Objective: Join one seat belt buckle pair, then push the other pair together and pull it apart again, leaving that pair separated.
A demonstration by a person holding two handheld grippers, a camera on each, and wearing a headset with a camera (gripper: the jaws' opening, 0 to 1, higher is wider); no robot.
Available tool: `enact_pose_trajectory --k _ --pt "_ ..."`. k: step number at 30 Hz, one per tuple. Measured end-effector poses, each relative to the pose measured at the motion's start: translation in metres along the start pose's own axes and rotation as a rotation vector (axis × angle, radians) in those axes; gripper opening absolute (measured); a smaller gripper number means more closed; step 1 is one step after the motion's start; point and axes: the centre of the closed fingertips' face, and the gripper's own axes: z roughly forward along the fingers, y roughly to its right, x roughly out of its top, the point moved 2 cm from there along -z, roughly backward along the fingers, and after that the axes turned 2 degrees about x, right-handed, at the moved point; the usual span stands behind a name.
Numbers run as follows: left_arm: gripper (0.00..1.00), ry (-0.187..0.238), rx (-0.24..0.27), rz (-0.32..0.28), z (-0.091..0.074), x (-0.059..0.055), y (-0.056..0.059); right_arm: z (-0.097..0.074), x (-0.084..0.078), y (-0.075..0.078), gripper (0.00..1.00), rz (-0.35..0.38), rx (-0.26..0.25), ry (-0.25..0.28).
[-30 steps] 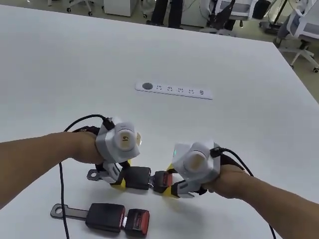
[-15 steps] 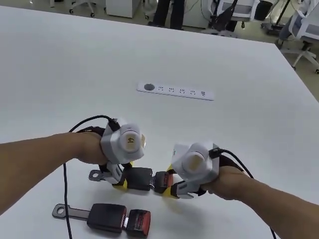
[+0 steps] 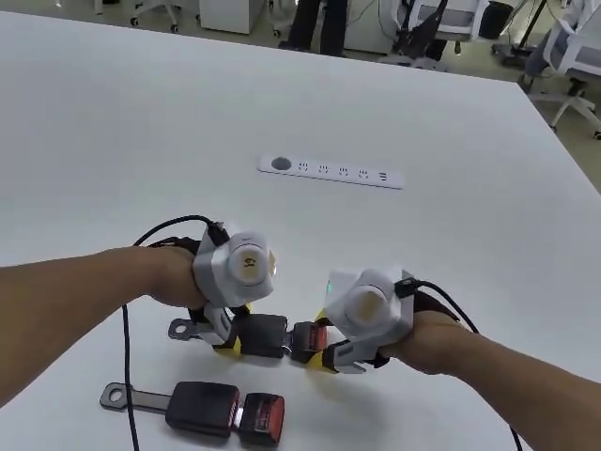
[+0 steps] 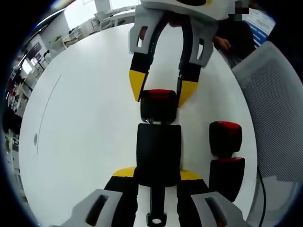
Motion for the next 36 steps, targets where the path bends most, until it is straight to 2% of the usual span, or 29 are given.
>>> enact_pose_trajectory --k 14,22,36 --pt "0.32 0.037 -0.003 -0.017 -0.002 -0.002 0.001 -0.001 -0.004 0.002 0.29 -0.018 0.004 -0.005" --pt "0.32 0.035 -0.005 -0.006 -0.002 -0.002 0.000 -0.005 -0.011 0.006 0.29 -0.022 0.010 -0.014" --pt "0.32 0.035 -0.006 0.002 -0.003 -0.001 0.001 -0.009 -0.013 0.003 0.29 -0.032 0.016 -0.018"
